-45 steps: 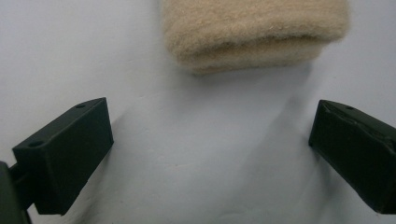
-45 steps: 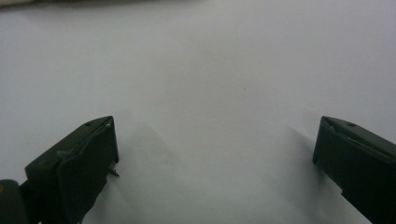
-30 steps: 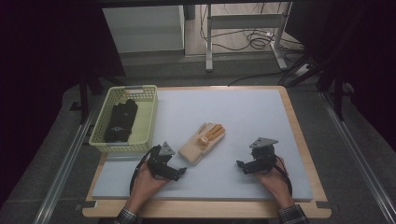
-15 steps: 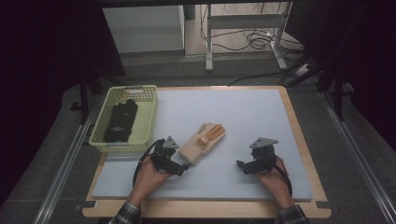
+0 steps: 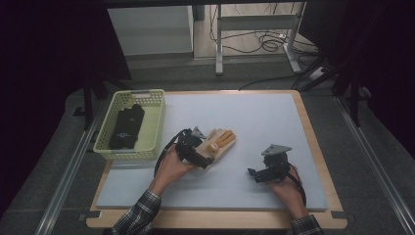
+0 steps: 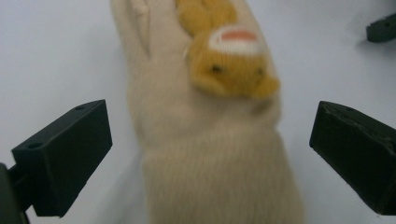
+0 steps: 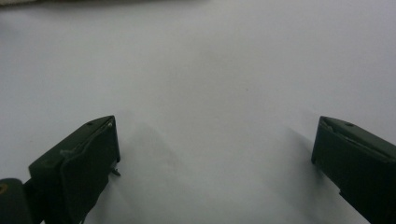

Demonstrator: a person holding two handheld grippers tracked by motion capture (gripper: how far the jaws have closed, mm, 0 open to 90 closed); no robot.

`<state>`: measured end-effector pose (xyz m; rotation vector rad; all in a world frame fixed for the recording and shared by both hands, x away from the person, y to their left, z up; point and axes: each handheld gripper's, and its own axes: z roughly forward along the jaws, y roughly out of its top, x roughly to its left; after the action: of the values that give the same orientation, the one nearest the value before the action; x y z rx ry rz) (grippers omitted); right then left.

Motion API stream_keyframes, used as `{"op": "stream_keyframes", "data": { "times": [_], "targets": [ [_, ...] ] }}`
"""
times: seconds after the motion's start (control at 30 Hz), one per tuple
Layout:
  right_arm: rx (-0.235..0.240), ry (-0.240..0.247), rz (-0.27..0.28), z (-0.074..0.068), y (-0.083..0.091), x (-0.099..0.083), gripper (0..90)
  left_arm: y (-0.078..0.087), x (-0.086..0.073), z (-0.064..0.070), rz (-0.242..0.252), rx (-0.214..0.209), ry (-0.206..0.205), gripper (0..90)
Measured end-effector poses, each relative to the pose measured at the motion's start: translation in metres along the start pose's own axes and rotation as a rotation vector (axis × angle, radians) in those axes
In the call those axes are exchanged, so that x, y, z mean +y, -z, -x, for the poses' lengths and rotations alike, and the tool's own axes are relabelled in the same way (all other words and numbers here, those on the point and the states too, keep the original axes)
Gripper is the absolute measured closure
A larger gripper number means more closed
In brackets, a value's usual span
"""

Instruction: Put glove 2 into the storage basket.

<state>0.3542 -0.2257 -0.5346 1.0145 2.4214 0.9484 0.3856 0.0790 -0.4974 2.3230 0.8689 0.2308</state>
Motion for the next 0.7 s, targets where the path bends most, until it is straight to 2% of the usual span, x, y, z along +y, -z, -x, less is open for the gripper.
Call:
{"op": "stream_keyframes", "data": {
  "times": [0.1,0.23,0.37,0.43,0.53,0.6,0.7],
  "targets": [
    [0.000,0.000,0.000,0.000,0.000,0.000,0.7,-0.012,0.010,-0.001,-0.029,-0.001,-0.005,0.0],
    [0.001,0.000,0.001,0.000,0.000,0.000,0.8,-0.027,0.018,-0.003,-0.058,-0.002,0.006,0.0],
    [0.001,0.000,0.001,0.000,0.000,0.000,0.8,-0.040,0.021,-0.003,-0.102,0.023,0.005,0.0],
    [0.002,0.000,-0.001,0.000,0.000,0.000,0.8,-0.046,0.021,-0.002,-0.121,0.020,0.002,0.0],
    [0.003,0.000,-0.001,0.000,0.000,0.000,0.8,-0.053,0.021,0.000,-0.164,0.033,-0.023,0.0],
    [0.002,0.000,-0.001,0.000,0.000,0.000,0.9,-0.053,0.021,-0.003,-0.148,0.024,0.005,0.0],
    [0.002,0.000,0.000,0.000,0.000,0.000,0.9,-0.054,0.021,-0.006,-0.146,0.027,0.018,0.0]
  ]
}}
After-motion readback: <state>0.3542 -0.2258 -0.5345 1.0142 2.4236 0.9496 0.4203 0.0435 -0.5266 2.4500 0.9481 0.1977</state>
